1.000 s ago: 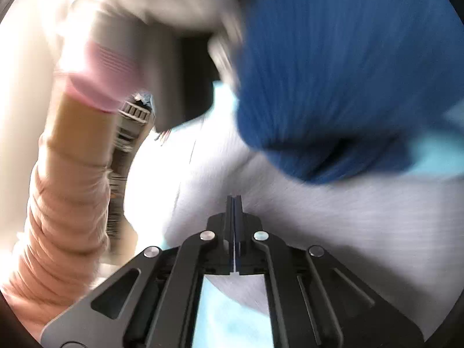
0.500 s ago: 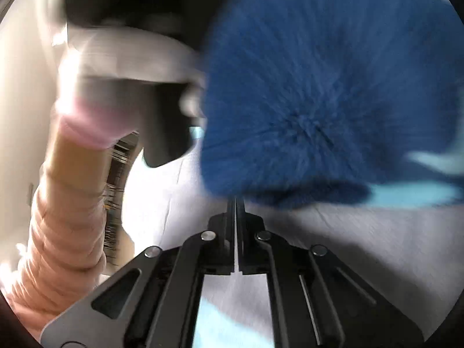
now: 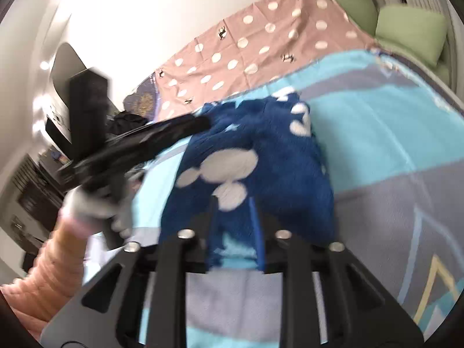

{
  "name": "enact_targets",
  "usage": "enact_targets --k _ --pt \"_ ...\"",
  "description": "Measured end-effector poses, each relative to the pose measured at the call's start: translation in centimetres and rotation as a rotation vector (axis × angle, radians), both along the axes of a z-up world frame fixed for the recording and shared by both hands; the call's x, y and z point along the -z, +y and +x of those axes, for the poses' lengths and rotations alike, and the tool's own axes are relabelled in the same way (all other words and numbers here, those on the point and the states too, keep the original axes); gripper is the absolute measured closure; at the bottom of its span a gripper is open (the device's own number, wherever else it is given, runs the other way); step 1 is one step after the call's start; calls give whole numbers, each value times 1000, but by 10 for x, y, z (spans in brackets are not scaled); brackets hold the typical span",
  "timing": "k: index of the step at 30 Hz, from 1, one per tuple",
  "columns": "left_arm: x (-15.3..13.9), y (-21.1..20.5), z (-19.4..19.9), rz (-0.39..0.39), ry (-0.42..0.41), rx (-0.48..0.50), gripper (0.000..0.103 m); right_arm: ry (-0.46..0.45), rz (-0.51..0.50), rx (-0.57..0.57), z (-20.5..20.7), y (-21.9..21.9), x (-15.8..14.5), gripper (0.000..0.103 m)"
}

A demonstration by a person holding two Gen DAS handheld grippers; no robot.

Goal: Fold small clothes

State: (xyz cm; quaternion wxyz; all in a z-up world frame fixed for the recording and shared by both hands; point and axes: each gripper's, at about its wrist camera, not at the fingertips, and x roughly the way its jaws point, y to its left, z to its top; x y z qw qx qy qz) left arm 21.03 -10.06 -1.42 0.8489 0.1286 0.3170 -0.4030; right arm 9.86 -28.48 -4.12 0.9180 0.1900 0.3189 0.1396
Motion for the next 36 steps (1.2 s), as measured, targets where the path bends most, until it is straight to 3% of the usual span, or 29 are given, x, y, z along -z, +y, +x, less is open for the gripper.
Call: enact_targets --k 1,2,4,5,9,14,16,17,19,21,26,29,32,36 --pt "14 0 -1 59 18 3 62 18 -46 18 4 3 6 74" --pt "38 -2 -2 123 25 5 62 68 -101 35 9 5 22 75" --pt "62 -5 -14 160 -84 11 61 145 -63 7 23 2 58 76" --pt "63 -9 -16 163 -103 -2 61 137 -54 13 24 2 62 76" --pt "51 -14 -11 168 -84 -15 62 161 -100 49 13 7 37 78" --pt "23 14 -14 51 -18 -27 58 -13 -69 5 -8 15 -9 78" --pt "20 24 -21 16 -8 -20 57 -54 -78 -66 -11 29 -13 71" --pt "27 27 -24 23 2 -15 56 -45 -101 -87 -10 36 -8 68" --pt "47 27 -24 58 -2 -14 53 80 -172 -105 13 54 26 64" --pt "62 23 -29 84 -54 -17 53 95 -144 -111 24 54 47 64" --pt "48 22 -29 88 -44 -15 52 93 -12 -47 -3 17 28 63" --pt "33 24 -29 67 -61 -2 49 65 -48 35 -26 -7 18 58" --pt "18 28 -14 30 -83 -56 47 53 -75 84 -32 -19 11 58" --pt "8 31 36 -54 -16 -158 48 -17 -105 68 -25 -5 -9 58"
